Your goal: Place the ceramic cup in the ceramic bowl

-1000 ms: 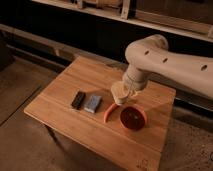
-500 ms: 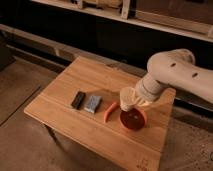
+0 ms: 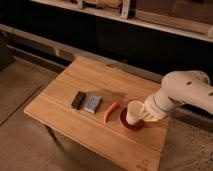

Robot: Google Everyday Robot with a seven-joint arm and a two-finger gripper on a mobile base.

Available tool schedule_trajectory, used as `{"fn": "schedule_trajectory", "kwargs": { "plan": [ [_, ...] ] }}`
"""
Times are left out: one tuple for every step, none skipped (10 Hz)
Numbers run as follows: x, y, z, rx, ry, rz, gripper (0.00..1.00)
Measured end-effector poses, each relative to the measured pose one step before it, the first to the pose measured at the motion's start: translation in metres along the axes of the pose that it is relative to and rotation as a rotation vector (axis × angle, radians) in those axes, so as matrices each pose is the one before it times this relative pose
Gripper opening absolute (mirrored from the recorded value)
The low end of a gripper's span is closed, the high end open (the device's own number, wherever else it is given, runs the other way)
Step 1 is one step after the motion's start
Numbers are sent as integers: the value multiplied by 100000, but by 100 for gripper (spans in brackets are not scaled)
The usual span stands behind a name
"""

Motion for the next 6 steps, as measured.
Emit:
{"fn": "schedule_trajectory", "kwargs": {
  "plan": [
    [-349, -64, 221, 1476, 425, -918, 0],
    [-698, 226, 163, 2233, 141, -2244, 0],
    [-357, 366, 208, 853, 192, -1531, 0],
    [-379, 562, 380, 679, 461, -1763, 0],
    [-413, 732, 578, 536, 809, -1888, 0],
    [-384, 395, 494, 233, 584, -818, 0]
  ]
}}
